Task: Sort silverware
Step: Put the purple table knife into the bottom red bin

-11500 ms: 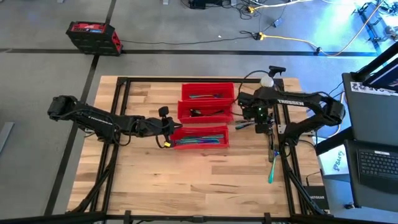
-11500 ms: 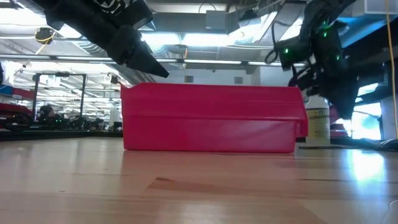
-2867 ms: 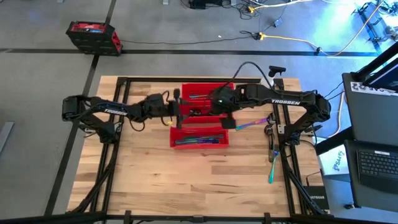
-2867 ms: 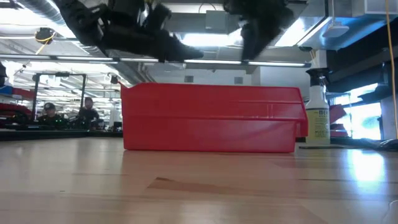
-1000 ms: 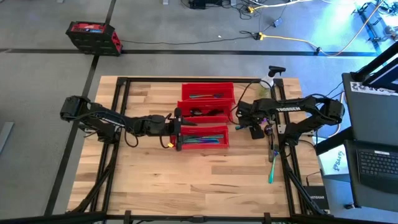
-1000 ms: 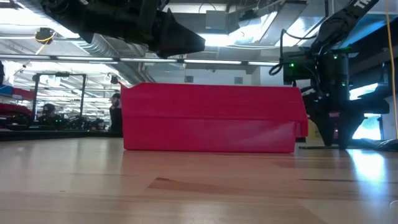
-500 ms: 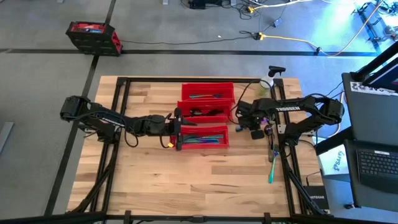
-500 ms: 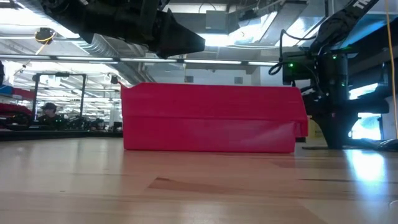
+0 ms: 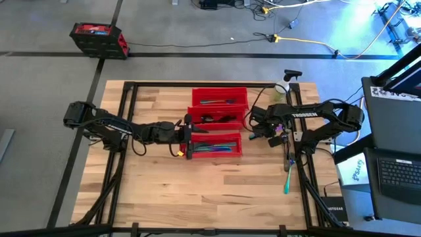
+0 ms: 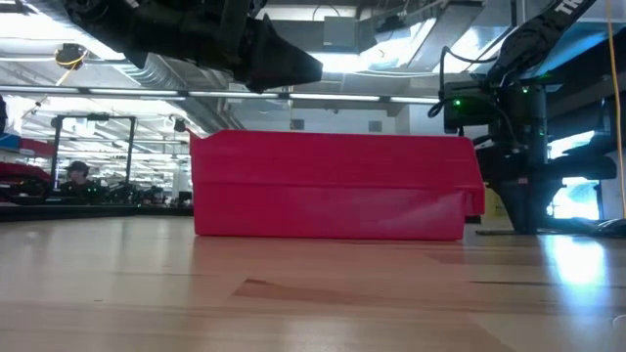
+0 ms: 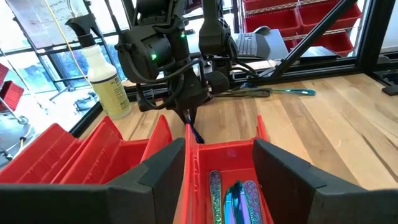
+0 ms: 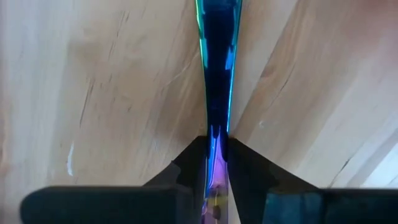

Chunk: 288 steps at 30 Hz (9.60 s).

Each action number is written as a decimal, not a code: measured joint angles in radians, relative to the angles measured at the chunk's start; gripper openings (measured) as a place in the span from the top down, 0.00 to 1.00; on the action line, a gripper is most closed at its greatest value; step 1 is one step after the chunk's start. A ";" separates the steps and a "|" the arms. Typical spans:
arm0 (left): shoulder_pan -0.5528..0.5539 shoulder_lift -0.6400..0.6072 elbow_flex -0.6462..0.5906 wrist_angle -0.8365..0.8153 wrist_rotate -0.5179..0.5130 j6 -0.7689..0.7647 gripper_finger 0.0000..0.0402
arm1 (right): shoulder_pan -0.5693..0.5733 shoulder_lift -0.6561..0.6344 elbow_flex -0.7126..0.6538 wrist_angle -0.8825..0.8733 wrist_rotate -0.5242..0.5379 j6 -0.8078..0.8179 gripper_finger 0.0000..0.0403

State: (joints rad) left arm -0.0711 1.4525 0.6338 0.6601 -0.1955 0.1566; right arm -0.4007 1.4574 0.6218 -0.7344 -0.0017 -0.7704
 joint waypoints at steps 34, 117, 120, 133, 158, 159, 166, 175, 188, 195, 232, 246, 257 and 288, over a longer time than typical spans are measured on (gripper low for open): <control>0.002 0.000 0.000 0.002 -0.003 0.008 0.56 | 0.000 -0.007 -0.002 0.027 -0.053 -0.021 0.92; 0.000 0.000 0.000 0.036 -0.006 0.017 0.56 | 0.513 -0.081 0.022 0.086 -0.116 0.369 1.00; -0.012 -0.006 0.000 0.113 0.029 0.096 0.56 | 0.536 -0.082 0.106 0.050 -0.022 0.351 1.00; -0.181 -0.009 0.000 0.335 0.018 0.448 0.56 | 0.705 -0.084 0.305 -0.033 0.066 0.982 1.00; -0.545 0.221 0.002 0.333 -0.124 0.042 0.56 | 1.266 0.118 0.255 -0.143 0.174 2.054 1.00; -0.544 0.239 0.002 0.341 -0.128 0.011 0.56 | 1.265 0.139 0.255 -0.146 0.172 2.053 1.00; -0.536 0.313 0.002 0.372 -0.151 -0.179 0.56 | 1.266 0.271 0.258 -0.154 0.188 2.028 1.00; -0.537 0.313 0.002 0.377 -0.196 -0.193 0.56 | 1.265 0.291 0.295 -0.129 0.208 2.022 1.00; -0.515 0.313 0.002 0.373 -0.236 -0.149 0.56 | 1.275 0.293 0.460 0.184 0.326 1.762 1.00; -0.491 0.313 0.002 0.373 -0.236 -0.187 0.56 | 1.270 0.289 0.527 -0.219 0.503 1.851 1.00; -0.431 0.634 0.293 0.335 -0.243 -0.182 0.56 | 1.205 0.037 0.019 0.004 0.327 2.232 1.00; -0.533 0.578 0.291 0.078 -0.336 -0.297 0.56 | 1.192 0.081 0.017 0.405 0.430 2.292 1.00; -0.550 0.563 0.291 0.121 -0.437 -0.357 0.56 | 1.191 0.127 0.085 0.406 0.508 2.051 1.00; -0.569 0.565 0.292 0.048 -0.369 -0.548 0.56 | 1.245 0.122 0.075 0.405 0.308 1.819 1.00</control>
State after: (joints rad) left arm -0.6406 2.0178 0.9257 0.7082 -0.5648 -0.3911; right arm 0.8441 1.5799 0.6968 -0.3289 0.3062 1.0490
